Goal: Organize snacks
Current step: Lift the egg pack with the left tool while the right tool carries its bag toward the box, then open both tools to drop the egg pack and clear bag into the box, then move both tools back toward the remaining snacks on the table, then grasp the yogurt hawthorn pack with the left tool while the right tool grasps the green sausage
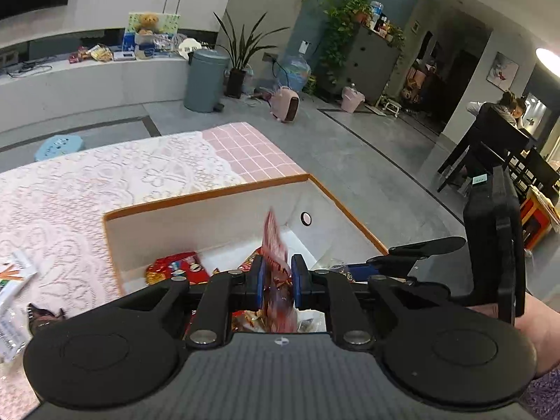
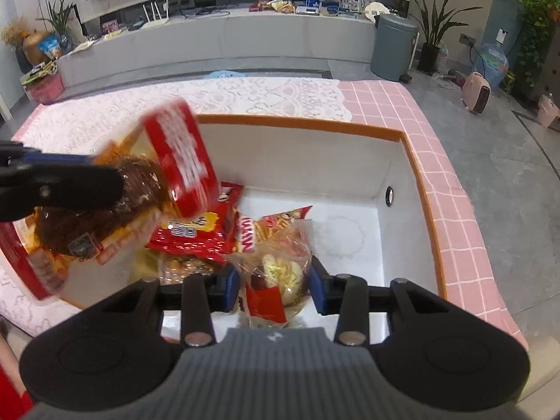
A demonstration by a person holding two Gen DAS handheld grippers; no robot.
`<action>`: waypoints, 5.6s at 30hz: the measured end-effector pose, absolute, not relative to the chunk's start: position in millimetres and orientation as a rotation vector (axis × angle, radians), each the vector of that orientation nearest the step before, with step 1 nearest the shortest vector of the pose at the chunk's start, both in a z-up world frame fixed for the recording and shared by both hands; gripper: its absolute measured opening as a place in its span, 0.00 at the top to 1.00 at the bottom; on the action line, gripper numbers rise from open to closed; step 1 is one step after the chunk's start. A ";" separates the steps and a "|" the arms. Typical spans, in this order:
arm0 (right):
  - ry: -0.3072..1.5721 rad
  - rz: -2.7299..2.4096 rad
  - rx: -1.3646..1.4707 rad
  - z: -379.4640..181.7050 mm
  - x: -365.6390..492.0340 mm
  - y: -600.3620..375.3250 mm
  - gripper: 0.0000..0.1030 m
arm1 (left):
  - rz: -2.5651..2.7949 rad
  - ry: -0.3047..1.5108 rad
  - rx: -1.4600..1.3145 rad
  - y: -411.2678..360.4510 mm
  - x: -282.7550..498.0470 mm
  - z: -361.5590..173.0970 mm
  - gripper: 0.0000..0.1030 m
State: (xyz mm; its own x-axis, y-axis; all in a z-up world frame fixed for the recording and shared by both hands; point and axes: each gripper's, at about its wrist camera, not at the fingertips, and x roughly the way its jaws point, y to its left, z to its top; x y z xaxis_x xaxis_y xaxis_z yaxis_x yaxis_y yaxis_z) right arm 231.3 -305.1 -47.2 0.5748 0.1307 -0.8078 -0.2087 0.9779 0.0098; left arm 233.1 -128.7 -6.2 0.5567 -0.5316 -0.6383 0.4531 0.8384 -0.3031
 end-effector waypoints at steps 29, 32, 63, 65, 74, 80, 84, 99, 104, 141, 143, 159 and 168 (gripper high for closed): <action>1.117 0.240 -0.270 -92.6 271.7 -299.9 0.60 | -0.550 1.002 -0.141 -153.4 263.8 -69.7 0.87; 1.104 0.230 -0.272 -87.3 270.0 -297.8 0.55 | -0.541 0.981 -0.133 -149.0 258.9 -61.0 0.77; 0.723 0.276 -0.110 -15.9 182.9 -182.5 0.24 | -0.274 0.731 -0.116 -8.6 176.3 17.3 0.40; 0.714 0.303 -0.076 -18.4 182.2 -170.2 0.23 | -0.240 0.737 -0.120 5.8 175.3 12.6 0.40; 0.663 0.353 -0.028 -42.4 177.1 -108.6 0.18 | -0.121 0.749 -0.187 69.2 168.0 -10.9 0.40; 0.668 0.367 -0.055 -62.7 182.5 -82.0 0.18 | -0.087 0.773 -0.185 97.1 170.6 -32.5 0.40; 0.674 0.379 -0.096 -76.7 189.0 -66.9 0.19 | -0.080 0.796 -0.185 109.4 177.0 -44.7 0.40; 0.761 0.405 -0.172 -125.5 229.0 -36.3 0.24 | -0.127 0.800 0.029 114.1 199.6 -92.0 0.36; 0.808 0.388 -0.144 -136.9 234.1 -40.7 0.23 | -0.178 0.786 -0.001 117.9 210.7 -100.2 0.23; 0.851 0.347 -0.236 -146.3 233.0 -40.5 0.29 | -0.337 0.900 -0.072 119.3 217.5 -117.3 0.13; 0.869 0.350 -0.225 -147.6 235.3 -42.1 0.29 | -0.338 0.867 -0.040 112.8 218.1 -119.9 0.13; 0.919 0.357 -0.197 -149.8 234.8 -45.3 0.32 | -0.224 0.865 0.056 88.7 228.5 -134.1 0.12; 0.900 0.368 -0.152 -139.2 215.2 -53.9 0.30 | -0.219 0.904 0.081 84.4 223.8 -129.5 0.34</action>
